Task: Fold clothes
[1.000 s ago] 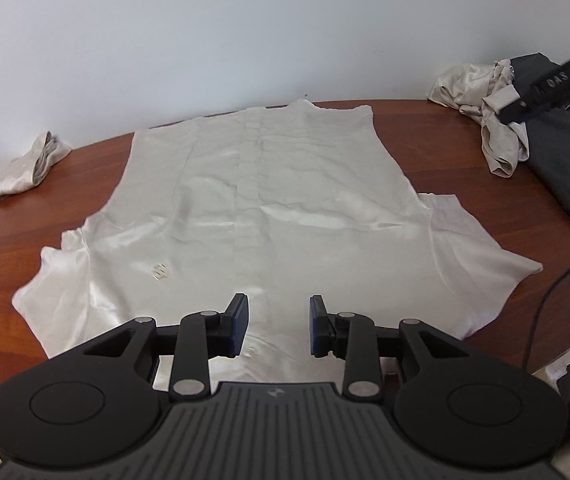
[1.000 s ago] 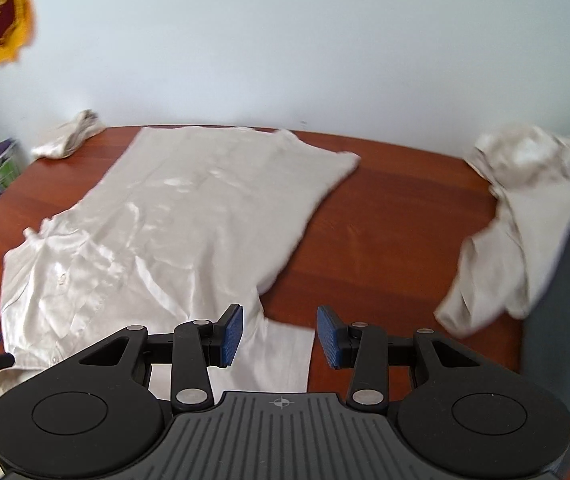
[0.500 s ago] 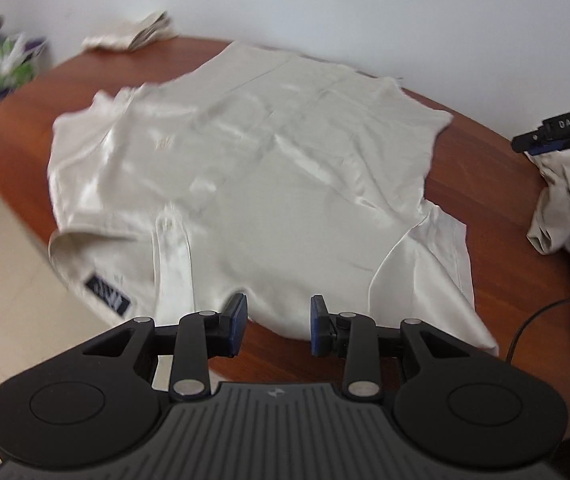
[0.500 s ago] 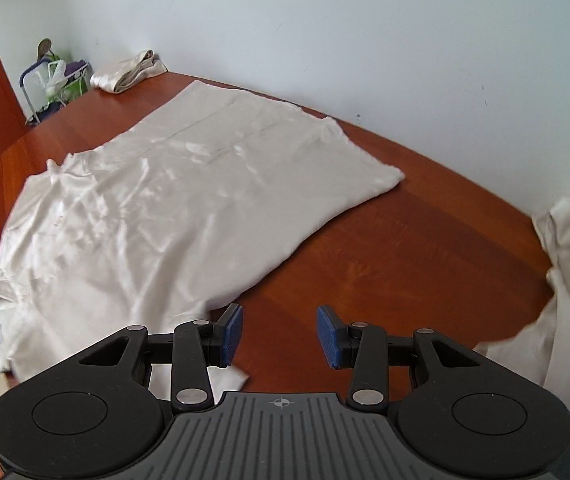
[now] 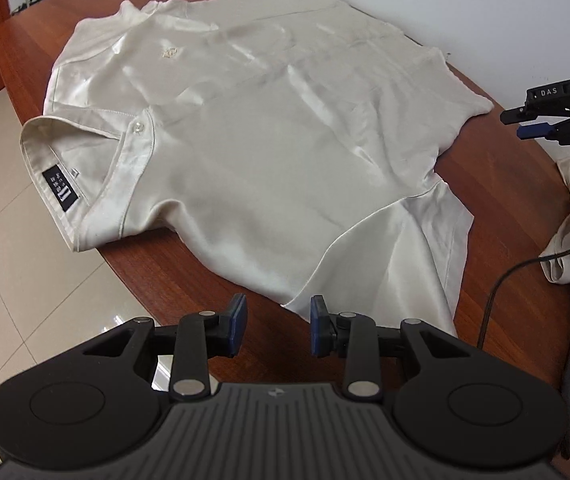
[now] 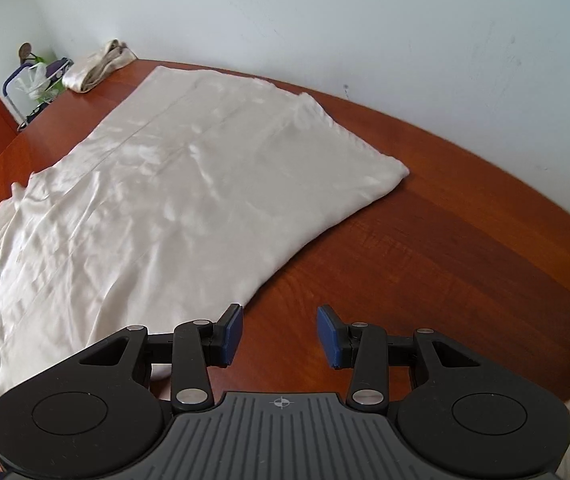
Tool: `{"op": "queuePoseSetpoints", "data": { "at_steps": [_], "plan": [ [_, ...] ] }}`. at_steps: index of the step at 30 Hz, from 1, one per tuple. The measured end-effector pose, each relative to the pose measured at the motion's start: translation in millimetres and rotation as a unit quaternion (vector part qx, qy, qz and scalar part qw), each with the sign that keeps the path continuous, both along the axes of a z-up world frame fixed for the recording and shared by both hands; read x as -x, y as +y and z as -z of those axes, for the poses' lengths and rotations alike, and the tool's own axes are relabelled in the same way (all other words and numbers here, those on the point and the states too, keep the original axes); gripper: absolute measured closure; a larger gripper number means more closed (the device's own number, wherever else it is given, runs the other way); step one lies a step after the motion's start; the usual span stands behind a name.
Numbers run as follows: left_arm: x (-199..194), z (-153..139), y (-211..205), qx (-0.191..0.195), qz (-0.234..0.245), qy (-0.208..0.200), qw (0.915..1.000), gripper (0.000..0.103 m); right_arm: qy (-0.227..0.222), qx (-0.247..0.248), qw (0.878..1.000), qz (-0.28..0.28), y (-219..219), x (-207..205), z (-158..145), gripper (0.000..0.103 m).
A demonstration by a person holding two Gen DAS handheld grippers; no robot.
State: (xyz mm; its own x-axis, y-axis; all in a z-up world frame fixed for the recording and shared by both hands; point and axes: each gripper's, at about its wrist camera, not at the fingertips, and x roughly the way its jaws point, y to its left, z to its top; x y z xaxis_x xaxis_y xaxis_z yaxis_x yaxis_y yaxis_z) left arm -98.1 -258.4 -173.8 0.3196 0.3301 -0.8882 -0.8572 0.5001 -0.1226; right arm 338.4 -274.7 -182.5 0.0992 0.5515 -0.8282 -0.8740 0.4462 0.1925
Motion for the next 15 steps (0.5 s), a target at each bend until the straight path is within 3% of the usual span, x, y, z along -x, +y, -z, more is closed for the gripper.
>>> {"op": "queuePoseSetpoints", "data": {
  "at_steps": [6, 12, 15],
  "plan": [
    [-5, 12, 12, 0.037, -0.047, -0.01, 0.9982, 0.065, 0.031, 0.013, 0.999, 0.015, 30, -27, 20, 0.059],
    [-15, 18, 17, 0.048, -0.052, 0.004, 0.9974, 0.065, 0.064, 0.013, 0.997, 0.037, 49, -59, 34, 0.059],
    [-16, 19, 18, 0.051, -0.054, 0.011, 0.9972, 0.074, 0.085, 0.006, 0.995, 0.05, 57, -75, 39, 0.059]
  ]
}}
